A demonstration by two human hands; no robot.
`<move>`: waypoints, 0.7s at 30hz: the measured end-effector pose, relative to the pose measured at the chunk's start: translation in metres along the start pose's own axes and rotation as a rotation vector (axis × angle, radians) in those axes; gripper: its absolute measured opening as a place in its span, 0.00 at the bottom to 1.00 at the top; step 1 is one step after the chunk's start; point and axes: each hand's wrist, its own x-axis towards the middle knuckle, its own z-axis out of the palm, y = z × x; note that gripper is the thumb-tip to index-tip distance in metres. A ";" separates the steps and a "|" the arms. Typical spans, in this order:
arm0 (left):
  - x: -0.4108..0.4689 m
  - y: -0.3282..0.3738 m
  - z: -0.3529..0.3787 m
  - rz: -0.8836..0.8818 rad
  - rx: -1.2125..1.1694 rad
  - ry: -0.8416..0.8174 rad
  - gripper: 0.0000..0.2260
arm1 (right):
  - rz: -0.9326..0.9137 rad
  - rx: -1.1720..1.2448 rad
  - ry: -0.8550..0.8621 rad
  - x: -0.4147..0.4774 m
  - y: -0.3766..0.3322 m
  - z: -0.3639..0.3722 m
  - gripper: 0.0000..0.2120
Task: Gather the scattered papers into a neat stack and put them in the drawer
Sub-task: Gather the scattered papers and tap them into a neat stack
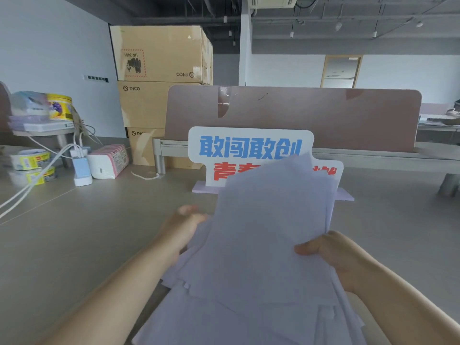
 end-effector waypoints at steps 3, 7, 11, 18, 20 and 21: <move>0.003 0.001 -0.008 -0.020 -0.005 0.083 0.17 | -0.065 0.090 0.011 0.003 -0.005 -0.015 0.12; 0.008 0.000 -0.015 -0.048 -0.020 0.129 0.12 | -0.082 0.177 -0.013 0.006 -0.009 -0.027 0.14; 0.004 0.003 -0.012 -0.110 -0.142 -0.003 0.12 | -0.088 0.214 -0.032 0.005 -0.010 -0.033 0.15; -0.011 0.007 -0.004 -0.191 -0.159 -0.441 0.16 | -0.164 0.168 -0.171 0.005 -0.008 -0.031 0.25; -0.014 0.004 0.000 -0.104 -0.079 -0.413 0.08 | -0.170 0.126 -0.192 0.005 -0.006 -0.026 0.19; -0.015 0.004 0.000 -0.058 -0.045 -0.422 0.08 | -0.170 0.105 -0.184 0.005 -0.005 -0.024 0.15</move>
